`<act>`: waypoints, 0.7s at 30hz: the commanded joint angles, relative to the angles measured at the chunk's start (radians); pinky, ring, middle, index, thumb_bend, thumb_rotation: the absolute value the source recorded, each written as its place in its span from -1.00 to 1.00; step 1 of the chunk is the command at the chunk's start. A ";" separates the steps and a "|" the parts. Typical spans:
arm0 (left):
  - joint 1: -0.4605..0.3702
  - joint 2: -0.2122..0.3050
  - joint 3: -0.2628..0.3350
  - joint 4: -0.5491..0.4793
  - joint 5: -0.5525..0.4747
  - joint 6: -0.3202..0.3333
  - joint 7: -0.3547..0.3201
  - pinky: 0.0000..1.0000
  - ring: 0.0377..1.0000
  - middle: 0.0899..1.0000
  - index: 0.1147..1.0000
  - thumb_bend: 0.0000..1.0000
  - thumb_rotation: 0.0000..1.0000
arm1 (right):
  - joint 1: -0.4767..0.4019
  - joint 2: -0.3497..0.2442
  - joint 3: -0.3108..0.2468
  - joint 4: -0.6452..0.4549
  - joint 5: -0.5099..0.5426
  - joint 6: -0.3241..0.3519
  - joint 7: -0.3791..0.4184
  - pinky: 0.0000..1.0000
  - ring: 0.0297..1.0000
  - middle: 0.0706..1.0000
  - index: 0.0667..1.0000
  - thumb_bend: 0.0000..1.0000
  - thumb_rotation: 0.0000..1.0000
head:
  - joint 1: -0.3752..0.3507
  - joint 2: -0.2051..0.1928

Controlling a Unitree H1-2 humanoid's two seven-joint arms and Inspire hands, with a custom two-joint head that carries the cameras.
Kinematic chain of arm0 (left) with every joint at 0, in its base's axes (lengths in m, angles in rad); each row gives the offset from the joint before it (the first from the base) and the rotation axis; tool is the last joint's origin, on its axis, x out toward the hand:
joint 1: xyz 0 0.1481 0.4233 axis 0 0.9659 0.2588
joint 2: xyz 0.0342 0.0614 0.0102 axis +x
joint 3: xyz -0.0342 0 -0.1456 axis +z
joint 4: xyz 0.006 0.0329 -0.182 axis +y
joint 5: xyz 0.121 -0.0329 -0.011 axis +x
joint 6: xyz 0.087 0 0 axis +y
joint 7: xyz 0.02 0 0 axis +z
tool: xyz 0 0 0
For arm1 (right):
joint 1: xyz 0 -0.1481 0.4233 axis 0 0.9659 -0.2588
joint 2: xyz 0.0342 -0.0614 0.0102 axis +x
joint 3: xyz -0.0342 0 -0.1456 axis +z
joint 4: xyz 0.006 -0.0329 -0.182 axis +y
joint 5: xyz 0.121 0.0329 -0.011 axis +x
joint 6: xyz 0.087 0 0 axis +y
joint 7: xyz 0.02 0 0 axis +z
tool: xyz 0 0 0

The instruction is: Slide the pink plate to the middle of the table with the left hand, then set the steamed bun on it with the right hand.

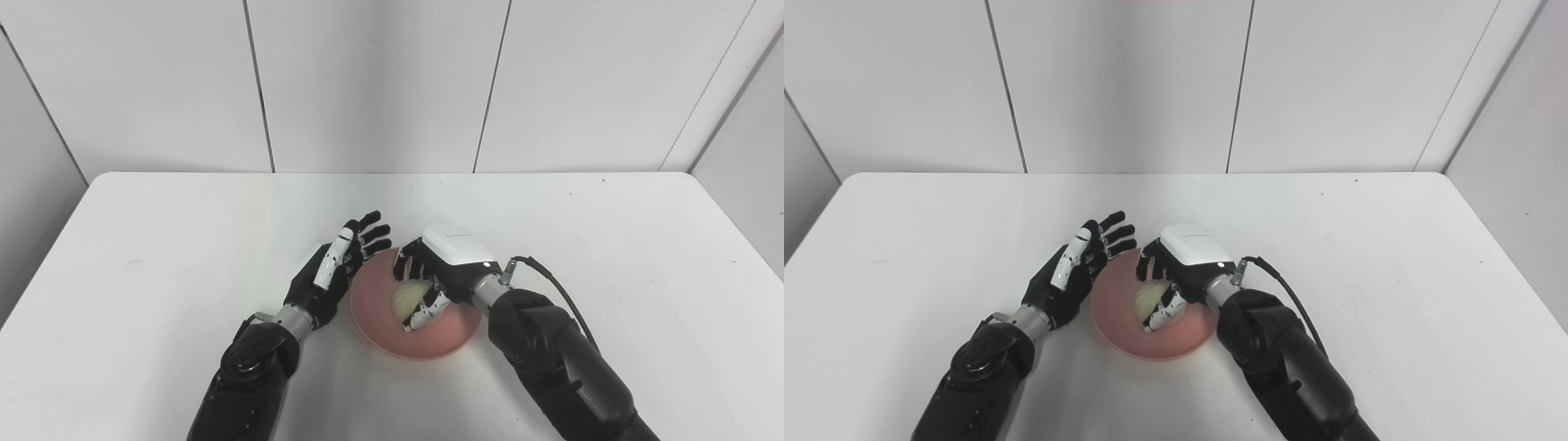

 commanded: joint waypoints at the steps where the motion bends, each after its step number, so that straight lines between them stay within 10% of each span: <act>1: 0.053 0.001 -0.010 0.060 0.029 0.101 0.015 0.75 0.75 0.76 0.75 -0.15 1.00 | -0.040 -0.005 -0.010 -0.083 -0.027 0.027 0.036 -0.08 0.25 0.57 0.63 0.47 -0.34 | 0.000 0.000; 3: 0.053 0.001 -0.011 0.059 0.030 0.099 0.013 0.74 0.74 0.75 0.73 -0.16 1.00 | -0.043 -0.003 -0.014 -0.117 -0.043 0.050 0.078 -0.04 0.42 0.73 0.79 0.62 0.08 | 0.000 0.000; 8: 0.054 -0.004 -0.003 0.061 0.020 0.100 0.012 0.71 0.73 0.74 0.71 -0.17 0.99 | -0.051 -0.003 -0.033 -0.210 -0.063 0.097 0.172 -0.04 0.39 0.76 0.84 0.70 0.43 | -0.001 -0.007; 21: 0.043 0.001 -0.005 0.093 0.024 0.081 0.000 0.76 0.76 0.77 0.77 -0.13 1.00 | -0.082 -0.007 -0.095 -0.312 -0.108 0.132 0.342 0.01 0.42 0.79 0.91 0.77 0.62 | -0.007 -0.013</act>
